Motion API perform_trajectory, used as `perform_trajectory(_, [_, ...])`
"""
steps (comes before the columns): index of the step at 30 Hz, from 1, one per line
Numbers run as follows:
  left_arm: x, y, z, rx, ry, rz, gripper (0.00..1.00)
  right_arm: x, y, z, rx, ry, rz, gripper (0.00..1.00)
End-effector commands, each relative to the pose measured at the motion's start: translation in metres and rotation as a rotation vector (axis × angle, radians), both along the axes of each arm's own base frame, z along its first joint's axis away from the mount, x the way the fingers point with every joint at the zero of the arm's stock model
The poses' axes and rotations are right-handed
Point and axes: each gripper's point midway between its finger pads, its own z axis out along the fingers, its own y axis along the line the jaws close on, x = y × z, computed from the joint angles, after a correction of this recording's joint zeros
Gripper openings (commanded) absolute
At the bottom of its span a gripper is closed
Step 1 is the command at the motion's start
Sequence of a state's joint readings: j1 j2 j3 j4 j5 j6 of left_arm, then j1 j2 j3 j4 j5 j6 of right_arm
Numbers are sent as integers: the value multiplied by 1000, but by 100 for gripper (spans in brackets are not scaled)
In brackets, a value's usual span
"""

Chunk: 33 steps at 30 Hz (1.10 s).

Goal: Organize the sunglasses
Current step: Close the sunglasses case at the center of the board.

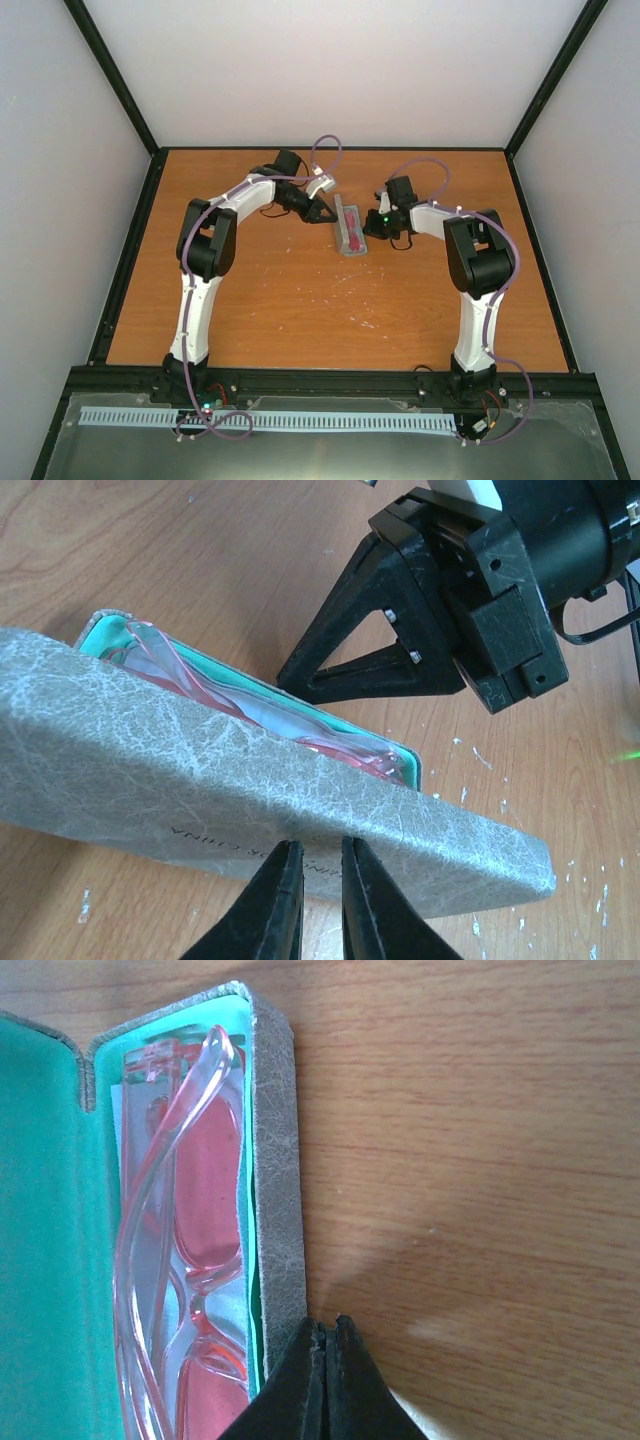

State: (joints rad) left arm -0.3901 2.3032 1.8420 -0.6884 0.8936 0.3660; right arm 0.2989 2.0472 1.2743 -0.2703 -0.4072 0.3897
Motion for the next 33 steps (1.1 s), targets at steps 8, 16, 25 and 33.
perform_trajectory(8, [5,-18,-4,-40,8,-21,13,-29,24,-9,28,59,51,3])
perform_trajectory(16, [5,-24,-16,-34,33,-37,13,-35,26,-13,41,60,46,3])
perform_trajectory(25, [-3,-32,-33,-18,62,-66,13,-34,26,-8,56,39,32,3])
perform_trajectory(33, [-9,-40,-44,-12,79,-89,13,-35,33,1,103,25,44,3])
